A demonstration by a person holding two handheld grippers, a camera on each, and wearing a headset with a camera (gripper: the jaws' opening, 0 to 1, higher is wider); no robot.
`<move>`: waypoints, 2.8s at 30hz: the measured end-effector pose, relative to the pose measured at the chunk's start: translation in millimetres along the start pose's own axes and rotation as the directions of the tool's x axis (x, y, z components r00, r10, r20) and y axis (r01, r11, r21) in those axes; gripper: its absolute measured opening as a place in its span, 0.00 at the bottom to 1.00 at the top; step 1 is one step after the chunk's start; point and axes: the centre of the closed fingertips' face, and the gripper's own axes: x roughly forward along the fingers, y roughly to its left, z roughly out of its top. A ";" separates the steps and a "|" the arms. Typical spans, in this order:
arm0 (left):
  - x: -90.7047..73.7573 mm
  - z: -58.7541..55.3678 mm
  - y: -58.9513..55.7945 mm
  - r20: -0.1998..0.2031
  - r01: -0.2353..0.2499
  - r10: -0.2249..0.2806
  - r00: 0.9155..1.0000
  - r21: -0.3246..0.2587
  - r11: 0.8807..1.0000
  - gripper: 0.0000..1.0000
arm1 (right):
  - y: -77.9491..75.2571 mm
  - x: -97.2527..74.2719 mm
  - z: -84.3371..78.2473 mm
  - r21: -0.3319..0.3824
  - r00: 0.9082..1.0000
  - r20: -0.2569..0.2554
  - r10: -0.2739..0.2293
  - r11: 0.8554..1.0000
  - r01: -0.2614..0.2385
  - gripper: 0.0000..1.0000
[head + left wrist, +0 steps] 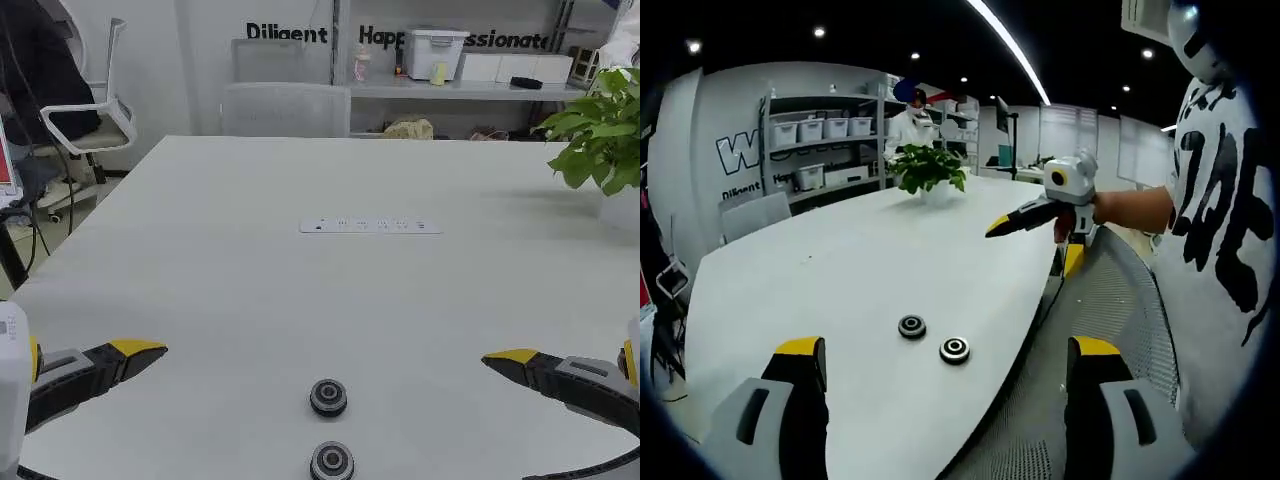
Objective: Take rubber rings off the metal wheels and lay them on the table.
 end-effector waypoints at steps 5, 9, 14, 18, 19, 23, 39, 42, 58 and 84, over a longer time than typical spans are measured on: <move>0.6 -1.3 0.3 -0.008 0.005 -0.005 1.000 0.000 1.000 0.99 | -0.9 0.3 -2.1 0.005 1.000 -0.004 0.000 1.000 0.000 0.99; 1.8 -0.8 0.7 -0.012 0.008 -0.008 1.000 0.002 1.000 0.99 | -2.1 0.3 -2.1 0.004 1.000 -0.005 -0.002 1.000 0.002 0.99; 3.5 0.4 0.5 -0.014 0.013 -0.013 1.000 0.002 1.000 0.99 | -2.9 0.0 -1.4 0.000 1.000 -0.008 -0.003 1.000 0.003 0.99; 4.0 1.6 -0.4 -0.012 0.019 -0.019 1.000 0.003 1.000 0.99 | -3.6 -0.5 -1.8 0.000 1.000 -0.011 -0.007 1.000 0.007 0.99; 3.9 1.7 -0.2 -0.011 0.018 -0.018 1.000 0.003 1.000 0.99 | -3.6 -0.5 -1.7 0.000 1.000 -0.011 -0.007 1.000 0.007 0.99; 3.5 1.2 0.3 -0.010 0.017 -0.017 1.000 -0.003 1.000 0.99 | -3.6 -0.5 -0.6 -0.001 1.000 -0.009 -0.006 1.000 0.006 0.99; 2.6 -5.1 -1.2 -0.018 0.019 -0.019 1.000 -0.013 1.000 0.99 | 0.3 3.6 -5.6 -0.003 1.000 -0.029 0.006 1.000 -0.006 0.99; 2.9 -6.1 -1.3 -0.020 0.020 -0.020 1.000 -0.014 1.000 0.99 | 0.7 4.2 -5.9 -0.006 0.999 -0.033 0.007 1.000 -0.007 0.99; 4.4 -11.4 -4.8 -0.024 0.032 -0.033 0.999 -0.034 0.999 0.99 | 2.7 9.0 -8.1 0.007 0.999 -0.032 0.018 1.000 -0.018 0.99; 10.8 -16.3 2.4 -0.030 0.042 -0.043 0.999 -0.046 0.998 0.99 | -1.6 23.5 -7.3 -0.005 0.998 -0.045 0.042 0.999 -0.042 0.99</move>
